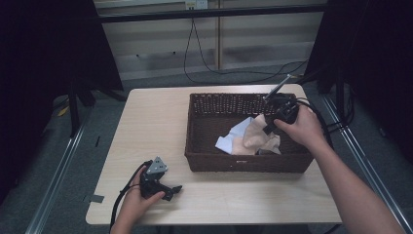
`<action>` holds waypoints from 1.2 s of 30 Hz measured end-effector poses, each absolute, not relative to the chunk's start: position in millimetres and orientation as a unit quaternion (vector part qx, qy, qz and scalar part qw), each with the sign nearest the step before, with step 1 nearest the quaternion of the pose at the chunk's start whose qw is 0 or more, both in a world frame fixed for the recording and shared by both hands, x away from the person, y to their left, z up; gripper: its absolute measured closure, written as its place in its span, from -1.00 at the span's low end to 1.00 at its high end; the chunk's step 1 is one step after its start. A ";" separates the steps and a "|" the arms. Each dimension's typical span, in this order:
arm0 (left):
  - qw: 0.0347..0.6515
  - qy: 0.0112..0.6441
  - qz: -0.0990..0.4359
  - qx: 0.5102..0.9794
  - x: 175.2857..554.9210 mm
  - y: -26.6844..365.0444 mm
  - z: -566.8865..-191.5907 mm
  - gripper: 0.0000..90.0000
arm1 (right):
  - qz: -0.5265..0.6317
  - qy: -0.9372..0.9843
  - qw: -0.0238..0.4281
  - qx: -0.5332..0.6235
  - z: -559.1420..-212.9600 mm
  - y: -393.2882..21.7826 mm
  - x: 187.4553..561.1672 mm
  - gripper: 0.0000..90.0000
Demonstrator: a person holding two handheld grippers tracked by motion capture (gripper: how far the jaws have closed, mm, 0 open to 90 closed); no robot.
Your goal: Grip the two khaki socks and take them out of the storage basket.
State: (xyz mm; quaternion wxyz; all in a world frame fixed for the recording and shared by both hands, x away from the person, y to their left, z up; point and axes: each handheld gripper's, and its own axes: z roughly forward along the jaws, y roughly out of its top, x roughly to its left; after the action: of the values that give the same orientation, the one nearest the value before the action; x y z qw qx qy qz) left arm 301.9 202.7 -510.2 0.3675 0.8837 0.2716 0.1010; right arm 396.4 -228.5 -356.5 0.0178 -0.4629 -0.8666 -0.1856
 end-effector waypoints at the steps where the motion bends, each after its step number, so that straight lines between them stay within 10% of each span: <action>1: 0.368 0.272 0.101 0.883 301.8 202.6 -510.2 -1.00 | -0.189 -0.868 0.019 -0.459 -348.9 -228.4 392.4 0.93; 36: 0.366 0.271 0.103 0.884 302.0 202.9 -510.0 -1.00 | -0.200 -0.896 0.015 -0.397 -250.5 -223.4 337.6 0.93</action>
State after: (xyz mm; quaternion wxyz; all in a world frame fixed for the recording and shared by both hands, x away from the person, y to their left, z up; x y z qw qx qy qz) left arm 302.0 202.9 -510.0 0.3662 0.8841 0.2713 0.1029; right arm 337.6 -223.4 -250.5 0.0152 -0.3971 -0.8957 -0.1997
